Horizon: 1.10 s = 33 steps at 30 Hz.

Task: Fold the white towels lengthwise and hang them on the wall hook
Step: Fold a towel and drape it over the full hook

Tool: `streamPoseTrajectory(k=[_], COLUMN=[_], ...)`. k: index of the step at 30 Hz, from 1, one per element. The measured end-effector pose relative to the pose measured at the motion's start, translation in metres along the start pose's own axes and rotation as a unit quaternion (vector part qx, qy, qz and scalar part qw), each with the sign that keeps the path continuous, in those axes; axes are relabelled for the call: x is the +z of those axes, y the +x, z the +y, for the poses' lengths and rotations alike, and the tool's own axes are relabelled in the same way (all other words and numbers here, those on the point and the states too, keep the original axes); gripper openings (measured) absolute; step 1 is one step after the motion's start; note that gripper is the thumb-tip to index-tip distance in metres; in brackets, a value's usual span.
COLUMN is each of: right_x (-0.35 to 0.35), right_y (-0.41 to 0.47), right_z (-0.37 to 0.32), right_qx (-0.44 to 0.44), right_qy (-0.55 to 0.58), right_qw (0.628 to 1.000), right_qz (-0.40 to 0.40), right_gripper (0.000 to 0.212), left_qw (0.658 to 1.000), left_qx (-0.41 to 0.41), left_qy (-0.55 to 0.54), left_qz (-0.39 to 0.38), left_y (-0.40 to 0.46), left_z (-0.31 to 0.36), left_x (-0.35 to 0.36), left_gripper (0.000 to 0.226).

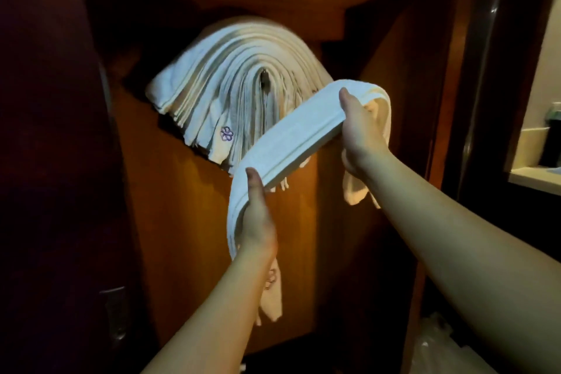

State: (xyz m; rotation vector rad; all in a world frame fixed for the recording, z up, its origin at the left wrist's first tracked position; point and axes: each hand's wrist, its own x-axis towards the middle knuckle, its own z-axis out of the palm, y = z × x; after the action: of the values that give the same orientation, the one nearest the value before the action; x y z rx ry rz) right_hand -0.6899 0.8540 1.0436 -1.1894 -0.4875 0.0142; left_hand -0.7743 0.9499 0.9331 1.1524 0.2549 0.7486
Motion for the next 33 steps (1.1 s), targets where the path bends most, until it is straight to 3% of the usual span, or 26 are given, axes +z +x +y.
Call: streamPoseTrajectory(k=[2, 3, 6, 9, 13, 15, 18, 21, 25, 30, 33], right_x=[-0.014, -0.021, -0.039, -0.05, -0.058, -0.055, -0.054, -0.051, -0.038, -0.008, 0.008], right_y=[0.022, 0.032, 0.058, 0.078, 0.107, 0.119, 0.139, 0.161, 0.188, 0.22, 0.242], right_z=[0.004, 0.006, 0.01, 0.009, 0.006, 0.005, 0.017, 0.025, -0.001, -0.039, -0.051], right_qx=[-0.019, -0.024, -0.029, -0.055, -0.06, -0.038, -0.011, -0.048, -0.085, -0.159, -0.184], right_qy=[-0.037, -0.051, -0.104, -0.205, -0.216, -0.152, -0.061, -0.081, -0.166, -0.234, -0.244], right_qw=[0.999, 0.998, 0.994, 0.977, 0.974, 0.987, 0.998, 0.995, 0.982, 0.958, 0.951], right_qz=[0.002, 0.005, 0.009, -0.002, -0.021, -0.024, -0.007, 0.021, 0.037, 0.035, 0.041], right_gripper=[0.028, 0.021, 0.029, 0.038, 0.04, 0.05, 0.043, 0.038, 0.038, 0.046, 0.042], left_qw=[0.999, 0.999, 0.995, 0.994, 0.986, 0.985, 0.982, 0.978, 0.949, 0.975, 0.968], left_qx=[0.028, 0.032, 0.052, 0.053, 0.062, 0.099, 0.139, 0.156, 0.21, 0.202, 0.241], left_qy=[0.007, 0.008, 0.04, -0.042, -0.09, -0.06, 0.01, 0.063, 0.199, 0.066, 0.034], left_qz=[0.03, 0.033, 0.069, 0.091, 0.128, 0.131, 0.126, 0.126, 0.122, 0.059, 0.053], left_y=[0.012, 0.022, 0.046, 0.068, 0.093, 0.106, 0.115, 0.134, 0.163, 0.195, 0.219], left_z=[0.007, 0.01, 0.03, 0.052, 0.08, 0.094, 0.113, 0.129, 0.158, 0.208, 0.223], left_x=[0.003, 0.001, 0.007, 0.005, 0.002, 0.0, 0.002, -0.006, -0.021, -0.009, -0.008], left_gripper=[0.041, 0.035, 0.047, 0.029, 0.008, 0.012, 0.017, 0.019, 0.057, 0.037, 0.03])
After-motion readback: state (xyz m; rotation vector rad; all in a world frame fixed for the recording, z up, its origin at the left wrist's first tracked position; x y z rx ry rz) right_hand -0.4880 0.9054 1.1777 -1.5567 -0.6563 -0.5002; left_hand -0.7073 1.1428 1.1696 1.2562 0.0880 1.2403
